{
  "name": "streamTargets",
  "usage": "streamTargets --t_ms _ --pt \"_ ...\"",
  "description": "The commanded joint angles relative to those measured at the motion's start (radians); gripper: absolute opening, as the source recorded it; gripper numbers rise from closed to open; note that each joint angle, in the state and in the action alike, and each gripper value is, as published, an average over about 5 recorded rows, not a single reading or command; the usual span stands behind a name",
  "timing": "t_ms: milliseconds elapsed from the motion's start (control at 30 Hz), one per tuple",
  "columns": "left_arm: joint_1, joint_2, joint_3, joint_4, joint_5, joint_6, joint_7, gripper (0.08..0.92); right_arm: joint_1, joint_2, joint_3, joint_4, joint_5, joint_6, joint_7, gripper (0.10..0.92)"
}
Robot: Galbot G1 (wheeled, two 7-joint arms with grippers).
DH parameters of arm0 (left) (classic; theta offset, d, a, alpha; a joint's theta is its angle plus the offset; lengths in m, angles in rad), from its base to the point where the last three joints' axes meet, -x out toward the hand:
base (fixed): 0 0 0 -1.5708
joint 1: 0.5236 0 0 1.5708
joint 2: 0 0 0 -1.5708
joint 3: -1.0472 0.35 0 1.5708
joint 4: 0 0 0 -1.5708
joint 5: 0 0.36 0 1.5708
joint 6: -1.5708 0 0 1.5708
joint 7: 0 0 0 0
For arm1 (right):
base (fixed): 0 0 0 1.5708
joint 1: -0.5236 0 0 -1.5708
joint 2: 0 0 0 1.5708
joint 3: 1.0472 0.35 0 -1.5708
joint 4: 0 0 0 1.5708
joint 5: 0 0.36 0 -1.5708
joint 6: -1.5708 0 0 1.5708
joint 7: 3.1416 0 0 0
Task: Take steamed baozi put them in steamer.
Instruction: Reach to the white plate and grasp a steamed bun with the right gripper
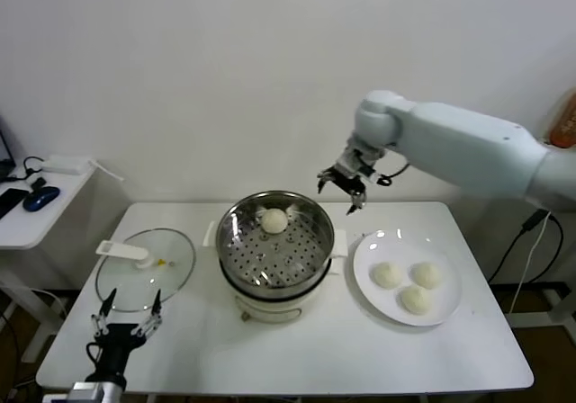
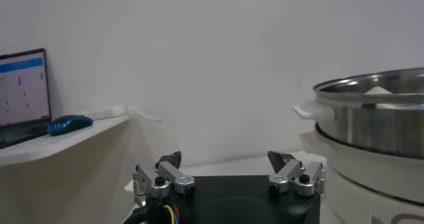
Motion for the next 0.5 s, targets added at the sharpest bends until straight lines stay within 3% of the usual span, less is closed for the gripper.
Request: streamTargets --t_ms 33,233,500 --pt "0.0 0.005 0.0 -0.007 -0.006 0.001 0.001 0.823 -0.023 -0.196 -0.08 -0.013 0.264 -0.223 0.022 0.823" --pt "0.002 0.021 0.001 -0.011 -0.015 -0.025 0.002 0.823 -0.22 -0.236 0.053 -0.061 0.11 -0.223 0.015 0.823" --pt "-0.001 0.05 0.018 -0.01 -0.05 -0.074 0.042 0.823 -0.369 -0.205 0.151 -0.094 0.041 -0.224 0.048 0.823"
